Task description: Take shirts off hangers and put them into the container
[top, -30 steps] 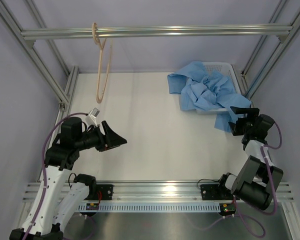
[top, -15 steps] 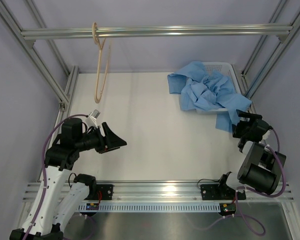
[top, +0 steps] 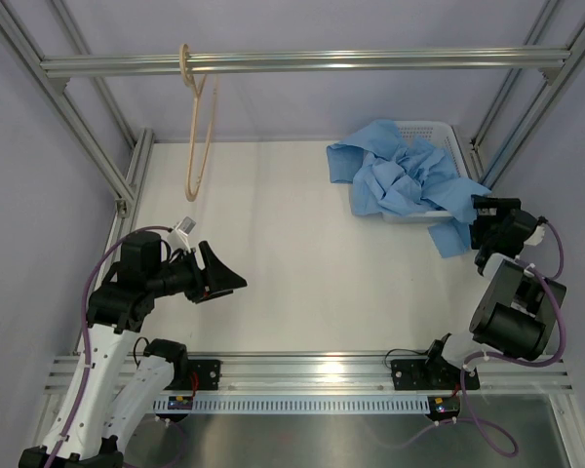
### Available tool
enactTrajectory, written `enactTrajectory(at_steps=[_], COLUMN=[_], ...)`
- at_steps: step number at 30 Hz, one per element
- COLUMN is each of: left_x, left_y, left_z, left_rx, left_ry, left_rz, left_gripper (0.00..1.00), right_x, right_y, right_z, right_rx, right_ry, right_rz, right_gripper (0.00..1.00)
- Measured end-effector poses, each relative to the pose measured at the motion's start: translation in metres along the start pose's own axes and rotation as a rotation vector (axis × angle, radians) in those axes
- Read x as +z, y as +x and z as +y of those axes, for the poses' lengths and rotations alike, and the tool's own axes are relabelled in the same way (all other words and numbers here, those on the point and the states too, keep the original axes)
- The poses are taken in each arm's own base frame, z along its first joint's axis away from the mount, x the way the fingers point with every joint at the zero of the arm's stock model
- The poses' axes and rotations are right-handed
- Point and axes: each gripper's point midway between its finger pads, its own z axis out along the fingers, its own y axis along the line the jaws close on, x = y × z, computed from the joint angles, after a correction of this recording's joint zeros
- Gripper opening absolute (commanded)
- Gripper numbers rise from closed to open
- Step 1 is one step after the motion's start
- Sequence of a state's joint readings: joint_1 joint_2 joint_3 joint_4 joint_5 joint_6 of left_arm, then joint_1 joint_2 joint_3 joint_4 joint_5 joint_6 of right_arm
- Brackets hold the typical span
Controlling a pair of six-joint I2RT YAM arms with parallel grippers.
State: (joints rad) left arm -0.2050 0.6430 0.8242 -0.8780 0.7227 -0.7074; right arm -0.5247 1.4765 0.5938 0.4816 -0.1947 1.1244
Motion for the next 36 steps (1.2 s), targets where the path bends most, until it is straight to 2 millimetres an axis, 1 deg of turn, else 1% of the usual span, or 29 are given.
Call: enactTrajectory(at_steps=[3, 4, 5, 8, 9, 11, 12, 16, 18, 21, 24, 25, 26, 27, 28, 30, 32, 33, 35, 36], left_x=[0.000, 0.000, 0.000, 0.000, 0.000, 0.000, 0.000, 0.000, -0.001, -0.002, -0.003, -0.003, -0.003, -0.003, -0.003, -0.003, -0.002, -0.001, 0.000, 0.001], left_y=[0.001, 0.002, 0.002, 0.002, 0.002, 0.002, 0.002, 0.003, 0.003, 0.003, 0.004, 0.004, 0.004, 0.004, 0.004, 0.003, 0.001, 0.001, -0.002, -0.003], left_z=[0.001, 0.001, 0.001, 0.001, 0.001, 0.001, 0.001, 0.002, 0.002, 0.001, 0.000, -0.001, -0.001, -0.001, -0.001, -0.001, -0.001, -0.001, -0.002, -0.002], left_rx=[-0.006, -0.007, -0.009, -0.009, -0.009, -0.009, -0.009, -0.011, -0.011, -0.009, -0.003, -0.004, -0.005, -0.008, -0.008, -0.007, -0.005, -0.007, -0.010, -0.011], left_ry=[-0.004, -0.005, -0.006, -0.006, -0.006, -0.006, -0.006, -0.008, -0.008, -0.006, 0.000, 0.001, 0.001, 0.001, 0.000, 0.002, 0.003, 0.004, 0.006, 0.007], left_rz=[0.005, 0.006, 0.007, 0.007, 0.007, 0.007, 0.007, 0.009, 0.009, 0.006, -0.001, -0.002, -0.002, -0.001, -0.001, -0.003, -0.005, -0.005, -0.007, -0.008], left_gripper=[0.66, 0.66, 0.66, 0.66, 0.66, 0.66, 0.66, 0.66, 0.66, 0.66, 0.66, 0.66, 0.66, 0.66, 0.66, 0.66, 0.66, 0.66, 0.66, 0.66], right_x=[0.007, 0.008, 0.009, 0.010, 0.010, 0.011, 0.011, 0.021, 0.026, 0.026, 0.023, 0.021, 0.018, 0.015, 0.012, 0.005, -0.004, -0.009, -0.016, -0.019], right_y=[-0.009, -0.010, -0.013, -0.015, -0.014, -0.013, -0.013, -0.013, -0.015, -0.014, -0.011, -0.010, -0.009, -0.007, -0.006, -0.003, 0.001, 0.004, 0.008, 0.010], right_z=[0.014, 0.017, 0.021, 0.022, 0.021, 0.018, 0.017, 0.016, 0.017, 0.017, 0.015, 0.015, 0.017, 0.019, 0.021, 0.026, 0.038, 0.047, 0.072, 0.088], right_rx=[-0.062, -0.080, -0.103, -0.145, -0.154, -0.172, -0.176, -0.212, -0.230, -0.255, -0.275, -0.281, -0.288, -0.293, -0.300, -0.304, -0.312, -0.320, -0.348, -0.365], right_ry=[-0.011, -0.011, -0.014, -0.002, 0.002, 0.015, 0.021, 0.049, 0.059, 0.059, 0.066, 0.068, 0.065, 0.059, 0.053, 0.044, 0.021, 0.006, -0.036, -0.062], right_rz=[-0.007, -0.007, -0.010, -0.005, 0.000, 0.010, 0.016, 0.055, 0.068, 0.082, 0.102, 0.106, 0.113, 0.124, 0.131, 0.149, 0.158, 0.165, 0.174, 0.180], right_gripper=[0.95, 0.88, 0.85, 0.75, 0.66, 0.56, 0.47, 0.26, 0.24, 0.22, 0.15, 0.11, 0.04, 0.02, 0.00, 0.00, 0.00, 0.00, 0.00, 0.00])
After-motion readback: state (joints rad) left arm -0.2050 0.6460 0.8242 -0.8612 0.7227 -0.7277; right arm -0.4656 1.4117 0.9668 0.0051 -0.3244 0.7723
